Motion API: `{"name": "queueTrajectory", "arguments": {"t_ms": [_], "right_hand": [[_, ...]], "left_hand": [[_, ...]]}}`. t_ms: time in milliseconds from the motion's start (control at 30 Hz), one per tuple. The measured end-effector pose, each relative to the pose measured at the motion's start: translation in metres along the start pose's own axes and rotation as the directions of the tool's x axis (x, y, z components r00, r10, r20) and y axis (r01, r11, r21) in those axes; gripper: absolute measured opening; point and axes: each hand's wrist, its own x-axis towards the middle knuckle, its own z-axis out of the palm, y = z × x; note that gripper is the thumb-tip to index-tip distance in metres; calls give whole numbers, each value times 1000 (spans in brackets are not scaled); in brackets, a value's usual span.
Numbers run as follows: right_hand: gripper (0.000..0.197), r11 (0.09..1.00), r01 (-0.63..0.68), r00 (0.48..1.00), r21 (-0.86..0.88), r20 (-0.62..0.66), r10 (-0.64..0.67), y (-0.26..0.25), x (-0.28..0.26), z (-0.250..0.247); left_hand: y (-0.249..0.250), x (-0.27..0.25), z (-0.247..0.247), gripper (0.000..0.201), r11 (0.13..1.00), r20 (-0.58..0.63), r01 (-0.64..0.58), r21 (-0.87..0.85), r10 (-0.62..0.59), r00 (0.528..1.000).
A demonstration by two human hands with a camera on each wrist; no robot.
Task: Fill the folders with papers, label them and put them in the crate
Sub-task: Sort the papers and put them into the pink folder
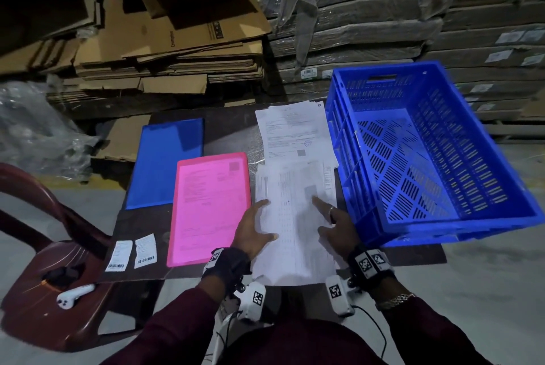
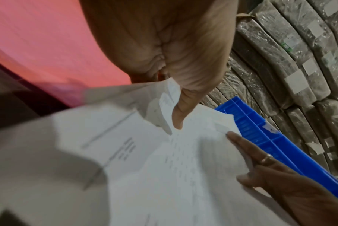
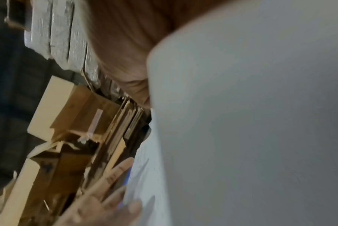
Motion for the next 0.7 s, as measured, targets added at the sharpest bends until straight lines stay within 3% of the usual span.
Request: {"name": "queueTrajectory", "arguments": {"t_ms": [100, 233, 467, 567, 700], "right_hand": [[81, 992, 75, 995, 100, -75, -67, -17, -2, 0], [79, 975, 130, 987, 181, -115, -111, -41, -6, -4], [92, 957, 232, 971, 177, -103, -216, -55, -13, -19], [93, 940, 321, 947, 112, -24, -320, -62, -10, -29], [85, 854, 502, 864, -138, 30, -503, -62, 3, -40]], "left_hand": [[7, -3, -11, 78, 998, -9, -49, 34, 49, 999], [22, -6, -16, 77, 968, 15, 13, -249, -10, 1000], [51, -10, -29, 66, 917, 25, -53, -396, 68, 997], [62, -8, -38, 61, 935, 15, -142, -325, 155, 988], [70, 6, -49, 56, 957, 18, -244, -157, 250, 968]]}}
